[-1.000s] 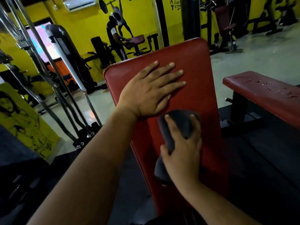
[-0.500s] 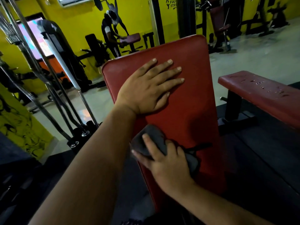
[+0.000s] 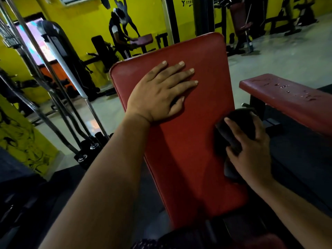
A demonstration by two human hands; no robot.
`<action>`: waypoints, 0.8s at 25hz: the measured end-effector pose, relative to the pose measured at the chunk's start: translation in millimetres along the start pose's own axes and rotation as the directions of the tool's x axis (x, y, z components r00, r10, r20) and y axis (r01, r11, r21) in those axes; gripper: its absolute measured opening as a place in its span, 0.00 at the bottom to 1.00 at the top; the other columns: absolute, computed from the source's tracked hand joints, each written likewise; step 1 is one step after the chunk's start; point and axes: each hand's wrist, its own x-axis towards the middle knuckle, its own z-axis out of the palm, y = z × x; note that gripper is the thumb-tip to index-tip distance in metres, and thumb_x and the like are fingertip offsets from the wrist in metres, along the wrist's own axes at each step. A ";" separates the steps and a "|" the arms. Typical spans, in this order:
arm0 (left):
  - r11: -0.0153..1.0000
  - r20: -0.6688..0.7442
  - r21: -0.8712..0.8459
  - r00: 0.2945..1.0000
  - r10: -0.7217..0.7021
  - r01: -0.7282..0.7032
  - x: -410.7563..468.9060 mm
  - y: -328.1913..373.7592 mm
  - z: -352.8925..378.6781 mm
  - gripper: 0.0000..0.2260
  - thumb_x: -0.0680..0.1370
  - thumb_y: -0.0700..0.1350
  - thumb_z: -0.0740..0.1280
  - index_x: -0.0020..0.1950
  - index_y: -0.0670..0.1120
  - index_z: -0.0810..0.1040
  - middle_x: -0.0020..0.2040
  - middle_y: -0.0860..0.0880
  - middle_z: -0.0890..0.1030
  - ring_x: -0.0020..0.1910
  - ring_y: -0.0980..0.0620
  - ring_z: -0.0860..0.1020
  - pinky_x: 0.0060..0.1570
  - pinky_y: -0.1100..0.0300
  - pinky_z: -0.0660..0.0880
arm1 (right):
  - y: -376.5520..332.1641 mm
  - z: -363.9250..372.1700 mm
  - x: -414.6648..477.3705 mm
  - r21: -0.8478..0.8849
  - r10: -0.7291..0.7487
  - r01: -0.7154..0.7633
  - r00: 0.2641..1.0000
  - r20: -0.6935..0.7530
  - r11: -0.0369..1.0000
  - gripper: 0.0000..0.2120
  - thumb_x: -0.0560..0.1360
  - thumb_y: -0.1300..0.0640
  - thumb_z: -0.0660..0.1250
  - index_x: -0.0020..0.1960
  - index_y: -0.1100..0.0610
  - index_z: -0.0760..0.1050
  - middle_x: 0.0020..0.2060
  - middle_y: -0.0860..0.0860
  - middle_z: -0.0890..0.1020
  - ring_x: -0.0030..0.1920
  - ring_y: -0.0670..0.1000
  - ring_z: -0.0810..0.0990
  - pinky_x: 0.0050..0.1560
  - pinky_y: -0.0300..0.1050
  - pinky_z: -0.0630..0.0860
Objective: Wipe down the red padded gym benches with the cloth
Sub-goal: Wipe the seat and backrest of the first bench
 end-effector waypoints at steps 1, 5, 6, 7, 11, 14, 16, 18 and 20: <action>1.000 -0.002 -0.002 1.000 -0.001 0.001 -0.5 -0.1 0.5 0.20 0.79 0.51 0.61 0.70 0.52 0.75 0.71 0.50 0.74 0.72 0.47 0.70 0.72 0.49 0.61 | -5.7 3.4 -9.0 0.069 0.091 -0.091 0.996 -0.002 0.993 0.43 0.64 0.64 0.78 0.72 0.40 0.65 0.76 0.58 0.56 0.69 0.69 0.63 0.63 0.62 0.68; 1.000 -0.015 0.007 1.000 -0.006 0.006 -1.3 -0.8 1.1 0.19 0.79 0.51 0.62 0.70 0.52 0.75 0.71 0.50 0.75 0.71 0.47 0.71 0.71 0.48 0.62 | -48.9 15.6 -37.6 0.266 0.337 -0.334 0.941 0.035 0.905 0.41 0.67 0.63 0.76 0.73 0.40 0.64 0.77 0.57 0.51 0.71 0.66 0.61 0.66 0.51 0.63; 1.000 -0.016 0.006 1.000 -0.006 0.006 -1.3 -0.8 1.1 0.19 0.79 0.51 0.62 0.70 0.51 0.75 0.70 0.50 0.75 0.71 0.47 0.71 0.71 0.48 0.62 | -62.8 17.7 -41.7 0.300 0.344 -0.346 0.937 0.059 0.889 0.41 0.67 0.62 0.76 0.74 0.39 0.63 0.77 0.58 0.51 0.72 0.65 0.60 0.67 0.50 0.62; 1.000 -0.017 0.006 1.000 -0.004 0.004 -1.4 -0.6 1.4 0.19 0.79 0.51 0.62 0.70 0.51 0.75 0.70 0.50 0.75 0.71 0.47 0.71 0.71 0.48 0.62 | -77.8 20.3 -45.5 0.317 0.329 -0.338 0.941 0.082 0.886 0.41 0.67 0.61 0.76 0.74 0.39 0.63 0.77 0.59 0.51 0.72 0.66 0.60 0.68 0.52 0.62; 1.000 -0.008 0.000 1.000 -0.006 0.006 -1.1 -1.2 1.1 0.19 0.79 0.51 0.62 0.70 0.52 0.75 0.71 0.49 0.74 0.71 0.47 0.71 0.71 0.48 0.63 | -134.8 36.2 -62.6 0.232 0.139 -0.171 0.979 0.147 0.958 0.47 0.61 0.55 0.80 0.73 0.37 0.62 0.74 0.61 0.57 0.62 0.68 0.70 0.58 0.58 0.75; 1.000 0.013 -0.010 1.000 -0.015 0.015 -1.2 -1.4 -0.2 0.20 0.79 0.53 0.62 0.70 0.52 0.75 0.71 0.50 0.74 0.72 0.47 0.70 0.72 0.48 0.61 | -156.3 42.4 -69.6 0.112 0.008 -0.035 0.972 0.233 0.993 0.46 0.58 0.48 0.80 0.72 0.38 0.64 0.73 0.60 0.62 0.50 0.62 0.75 0.41 0.55 0.79; 1.000 0.019 -0.014 1.000 -0.013 0.013 -0.6 -1.1 -1.0 0.20 0.80 0.55 0.61 0.70 0.52 0.75 0.71 0.49 0.74 0.72 0.47 0.70 0.72 0.48 0.60 | -157.9 48.1 -74.1 0.063 -0.162 0.151 0.959 0.234 0.986 0.37 0.64 0.50 0.76 0.70 0.40 0.68 0.73 0.58 0.64 0.48 0.62 0.75 0.37 0.53 0.76; 1.000 0.023 -0.008 1.000 -0.014 0.015 -0.9 -0.9 -1.5 0.20 0.80 0.55 0.60 0.71 0.52 0.75 0.71 0.50 0.74 0.72 0.47 0.69 0.72 0.49 0.60 | -147.5 56.2 -81.0 -0.027 -0.381 0.397 0.897 0.225 0.917 0.25 0.71 0.54 0.66 0.68 0.42 0.72 0.73 0.55 0.64 0.47 0.63 0.75 0.38 0.53 0.75; 1.000 0.036 -0.003 0.999 -0.020 0.020 -1.5 -0.6 -1.2 0.21 0.79 0.55 0.60 0.71 0.52 0.74 0.72 0.50 0.73 0.73 0.47 0.69 0.73 0.49 0.59 | -128.0 61.9 -90.2 -0.137 -0.549 0.594 0.793 0.266 0.792 0.24 0.73 0.56 0.60 0.68 0.43 0.72 0.74 0.53 0.61 0.49 0.63 0.73 0.38 0.55 0.76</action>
